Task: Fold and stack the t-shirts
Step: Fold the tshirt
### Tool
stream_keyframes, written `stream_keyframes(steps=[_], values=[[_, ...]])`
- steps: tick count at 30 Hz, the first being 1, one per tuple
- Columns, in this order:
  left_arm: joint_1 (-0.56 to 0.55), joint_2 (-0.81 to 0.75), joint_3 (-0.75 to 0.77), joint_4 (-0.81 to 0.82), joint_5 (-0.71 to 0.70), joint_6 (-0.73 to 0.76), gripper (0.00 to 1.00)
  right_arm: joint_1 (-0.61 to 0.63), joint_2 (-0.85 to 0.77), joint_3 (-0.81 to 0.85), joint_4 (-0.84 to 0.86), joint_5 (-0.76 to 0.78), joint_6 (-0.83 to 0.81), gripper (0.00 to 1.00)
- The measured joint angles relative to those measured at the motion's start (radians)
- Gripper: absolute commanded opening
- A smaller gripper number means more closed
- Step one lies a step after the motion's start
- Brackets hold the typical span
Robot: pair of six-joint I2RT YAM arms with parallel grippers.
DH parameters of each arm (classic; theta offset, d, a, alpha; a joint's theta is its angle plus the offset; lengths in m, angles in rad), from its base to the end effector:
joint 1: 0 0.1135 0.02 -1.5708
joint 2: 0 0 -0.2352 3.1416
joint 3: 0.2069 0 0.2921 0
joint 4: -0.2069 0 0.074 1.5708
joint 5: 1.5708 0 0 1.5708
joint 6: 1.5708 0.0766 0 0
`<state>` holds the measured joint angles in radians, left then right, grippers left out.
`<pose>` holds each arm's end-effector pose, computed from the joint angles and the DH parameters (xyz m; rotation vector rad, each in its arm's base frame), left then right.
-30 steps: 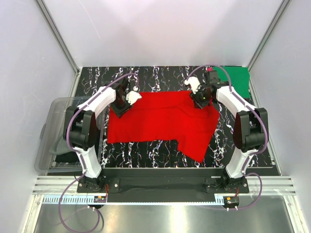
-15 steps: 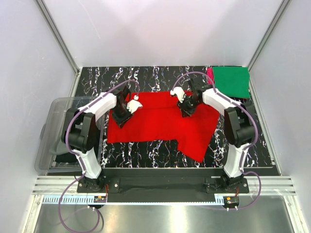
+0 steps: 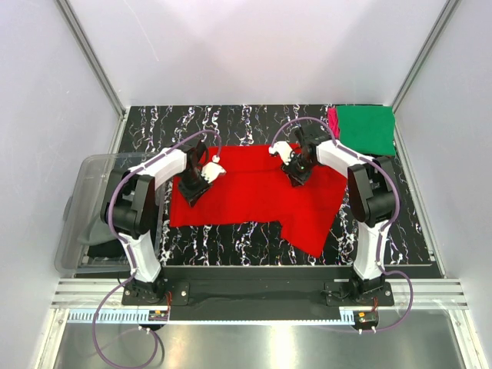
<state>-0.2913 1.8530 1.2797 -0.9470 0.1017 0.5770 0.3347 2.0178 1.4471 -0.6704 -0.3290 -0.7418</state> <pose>0.3481 -0.1125 0.0847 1.2966 2.7870 -0.1438 0.4094 0.1686 0.0831 -1.4659 2.3080 0.3524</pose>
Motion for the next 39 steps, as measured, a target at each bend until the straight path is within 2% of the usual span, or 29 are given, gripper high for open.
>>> stream_keyframes(steps=[13, 39], values=[[0.002, 0.016, 0.0, 0.005, 0.0, -0.003, 0.3, -0.01, 0.034, 0.039, 0.048, 0.102, -0.003, 0.29], [0.002, 0.055, 0.023, 0.006, 0.002, -0.011, 0.3, -0.035, 0.04, 0.07, 0.135, 0.183, -0.035, 0.31]])
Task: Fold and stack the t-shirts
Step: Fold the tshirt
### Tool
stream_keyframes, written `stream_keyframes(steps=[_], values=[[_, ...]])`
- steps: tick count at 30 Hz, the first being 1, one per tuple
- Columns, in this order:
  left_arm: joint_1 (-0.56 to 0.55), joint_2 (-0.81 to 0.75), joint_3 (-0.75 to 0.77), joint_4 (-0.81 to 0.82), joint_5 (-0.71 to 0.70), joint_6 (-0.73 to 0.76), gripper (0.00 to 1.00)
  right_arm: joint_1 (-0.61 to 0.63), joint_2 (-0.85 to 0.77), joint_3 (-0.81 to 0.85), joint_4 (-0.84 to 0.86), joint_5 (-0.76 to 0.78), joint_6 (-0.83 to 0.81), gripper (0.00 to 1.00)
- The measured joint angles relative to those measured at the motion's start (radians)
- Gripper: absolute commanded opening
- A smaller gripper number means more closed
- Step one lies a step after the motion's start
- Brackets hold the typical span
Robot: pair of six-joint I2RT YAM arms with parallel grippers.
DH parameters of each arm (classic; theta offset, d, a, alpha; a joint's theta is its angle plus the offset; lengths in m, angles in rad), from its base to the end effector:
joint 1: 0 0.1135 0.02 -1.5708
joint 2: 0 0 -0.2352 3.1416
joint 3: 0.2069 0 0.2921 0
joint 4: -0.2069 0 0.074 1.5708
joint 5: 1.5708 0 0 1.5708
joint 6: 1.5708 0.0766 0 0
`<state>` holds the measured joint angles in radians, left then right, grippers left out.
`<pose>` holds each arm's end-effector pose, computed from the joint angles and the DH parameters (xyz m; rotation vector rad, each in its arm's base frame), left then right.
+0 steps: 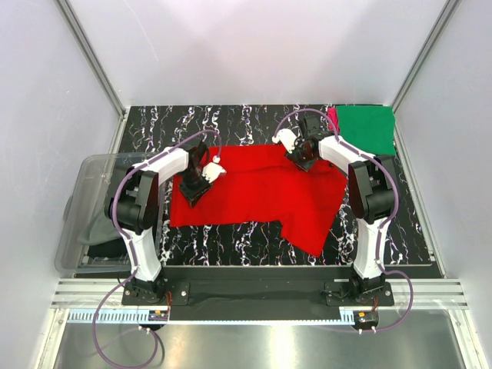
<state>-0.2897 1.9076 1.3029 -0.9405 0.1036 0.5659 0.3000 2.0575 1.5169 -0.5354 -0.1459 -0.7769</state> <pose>0.3531 -0.1135 0.0722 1.2872 2.8181 -0.1537 0.4525 0.1516 0.0939 -1.3889 2.2307 0.0298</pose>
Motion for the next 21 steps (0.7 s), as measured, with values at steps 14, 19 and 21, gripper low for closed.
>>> stream_keyframes(steps=[14, 19, 21], values=[[0.0, 0.002, 0.0, 0.0, 0.003, -0.01, 0.3, 0.0, -0.009, -0.047, 0.079, 0.002, -0.005, 0.32], [0.0, 0.002, 0.0, 0.0, 0.003, -0.01, 0.3, 0.0, -0.075, -0.093, 0.09, -0.04, -0.005, 0.34], [0.0, 0.002, 0.0, 0.0, 0.003, -0.011, 0.31, 0.0, -0.112, -0.108, 0.098, -0.059, -0.005, 0.35]])
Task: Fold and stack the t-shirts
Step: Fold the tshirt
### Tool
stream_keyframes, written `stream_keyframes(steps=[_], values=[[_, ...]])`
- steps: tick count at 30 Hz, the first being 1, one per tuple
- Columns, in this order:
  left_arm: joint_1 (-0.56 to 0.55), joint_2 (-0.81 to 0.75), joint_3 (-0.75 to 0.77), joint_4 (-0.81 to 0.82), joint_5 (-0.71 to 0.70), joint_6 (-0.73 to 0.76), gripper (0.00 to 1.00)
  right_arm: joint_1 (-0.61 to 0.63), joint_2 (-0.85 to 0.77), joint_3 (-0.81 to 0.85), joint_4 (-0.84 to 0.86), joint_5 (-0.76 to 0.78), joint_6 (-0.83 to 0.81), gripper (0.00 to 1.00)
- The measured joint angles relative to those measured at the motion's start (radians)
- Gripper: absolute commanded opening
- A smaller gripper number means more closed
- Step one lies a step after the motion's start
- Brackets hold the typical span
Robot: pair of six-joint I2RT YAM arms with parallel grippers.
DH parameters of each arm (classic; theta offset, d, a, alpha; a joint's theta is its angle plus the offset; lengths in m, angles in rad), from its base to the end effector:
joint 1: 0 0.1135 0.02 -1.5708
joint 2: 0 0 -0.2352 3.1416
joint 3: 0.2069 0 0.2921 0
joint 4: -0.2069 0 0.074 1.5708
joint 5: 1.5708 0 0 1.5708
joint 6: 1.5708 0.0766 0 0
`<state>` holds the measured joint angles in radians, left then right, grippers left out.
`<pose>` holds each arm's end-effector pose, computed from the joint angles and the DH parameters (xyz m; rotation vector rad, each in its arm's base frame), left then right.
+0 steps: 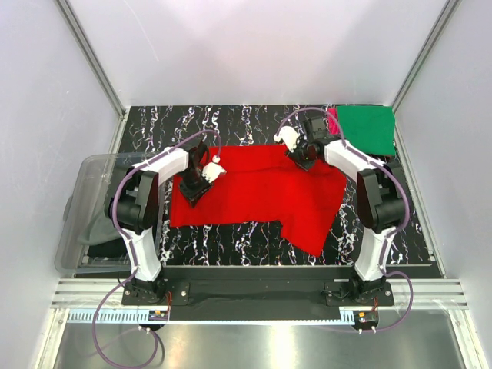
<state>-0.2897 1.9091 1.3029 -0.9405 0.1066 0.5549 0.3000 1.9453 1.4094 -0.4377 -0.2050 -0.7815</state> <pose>0.3530 -0.1137 0.0717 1.2722 2.8264 -0.1590 0.4408 0.1527 0.1148 -1.3625 2.1146 0.0666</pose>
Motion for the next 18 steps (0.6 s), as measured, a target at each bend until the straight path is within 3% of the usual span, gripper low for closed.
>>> stream_keyframes(steps=[9, 18], values=[[0.0, 0.009, 0.011, 0.0, 0.0, -0.003, 0.3, 0.001, -0.142, -0.027, -0.007, -0.144, 0.003, 0.29], [0.0, 0.013, 0.013, -0.001, 0.002, -0.004, 0.3, 0.002, -0.02, 0.008, -0.106, -0.188, 0.0, 0.26]])
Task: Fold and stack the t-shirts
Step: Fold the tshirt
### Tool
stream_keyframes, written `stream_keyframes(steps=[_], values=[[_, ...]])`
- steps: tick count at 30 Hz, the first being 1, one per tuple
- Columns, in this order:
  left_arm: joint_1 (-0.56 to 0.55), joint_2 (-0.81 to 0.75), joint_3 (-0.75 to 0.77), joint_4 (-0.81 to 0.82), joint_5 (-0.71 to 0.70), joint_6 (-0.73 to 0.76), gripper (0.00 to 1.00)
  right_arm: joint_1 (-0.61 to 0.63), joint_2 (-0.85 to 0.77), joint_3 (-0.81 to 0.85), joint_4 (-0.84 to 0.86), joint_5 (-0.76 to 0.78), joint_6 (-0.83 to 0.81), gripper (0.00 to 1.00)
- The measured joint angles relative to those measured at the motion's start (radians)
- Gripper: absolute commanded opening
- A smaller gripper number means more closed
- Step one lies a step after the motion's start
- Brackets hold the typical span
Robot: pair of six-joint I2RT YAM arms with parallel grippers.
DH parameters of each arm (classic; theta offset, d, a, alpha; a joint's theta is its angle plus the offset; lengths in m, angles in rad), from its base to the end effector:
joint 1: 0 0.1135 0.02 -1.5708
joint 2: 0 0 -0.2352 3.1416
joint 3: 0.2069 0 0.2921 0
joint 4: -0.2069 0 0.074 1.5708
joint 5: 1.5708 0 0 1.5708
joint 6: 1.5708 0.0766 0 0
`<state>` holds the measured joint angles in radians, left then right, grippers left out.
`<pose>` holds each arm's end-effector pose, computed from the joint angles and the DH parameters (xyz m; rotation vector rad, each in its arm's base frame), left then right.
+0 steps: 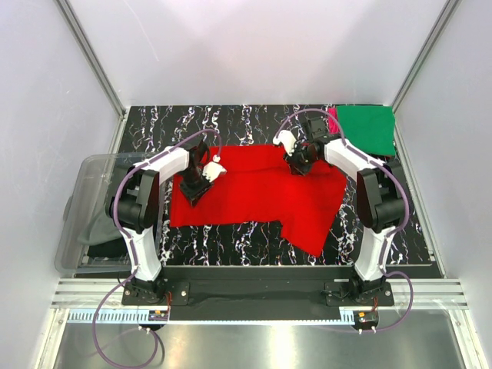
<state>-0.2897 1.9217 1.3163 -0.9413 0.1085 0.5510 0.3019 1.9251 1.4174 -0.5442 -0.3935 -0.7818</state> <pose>0.3557 -0.1147 0.0709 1.2667 2.8287 -0.1620 0.4232 0.1625 0.1219 -1.4192 2.0983 0.3302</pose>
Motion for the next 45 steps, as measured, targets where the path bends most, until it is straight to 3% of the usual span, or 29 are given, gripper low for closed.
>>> stream_keyframes(steps=[13, 35, 38, 42, 45], values=[[0.0, 0.012, 0.0, 0.0, 0.006, -0.003, 0.3, 0.0, 0.117, 0.094, -0.024, 0.063, -0.029, 0.27], [0.001, 0.023, 0.011, -0.008, 0.008, -0.007, 0.3, -0.001, 0.169, 0.1, 0.014, 0.124, -0.037, 0.28], [0.001, 0.023, 0.012, -0.009, 0.008, -0.008, 0.3, -0.001, 0.175, 0.103, 0.023, 0.125, -0.037, 0.26], [0.001, 0.023, 0.012, -0.009, 0.008, -0.008, 0.3, -0.001, 0.181, 0.111, 0.027, 0.134, -0.037, 0.06], [0.001, 0.023, 0.012, -0.009, 0.008, -0.009, 0.3, -0.001, 0.182, 0.112, 0.031, 0.143, -0.034, 0.01]])
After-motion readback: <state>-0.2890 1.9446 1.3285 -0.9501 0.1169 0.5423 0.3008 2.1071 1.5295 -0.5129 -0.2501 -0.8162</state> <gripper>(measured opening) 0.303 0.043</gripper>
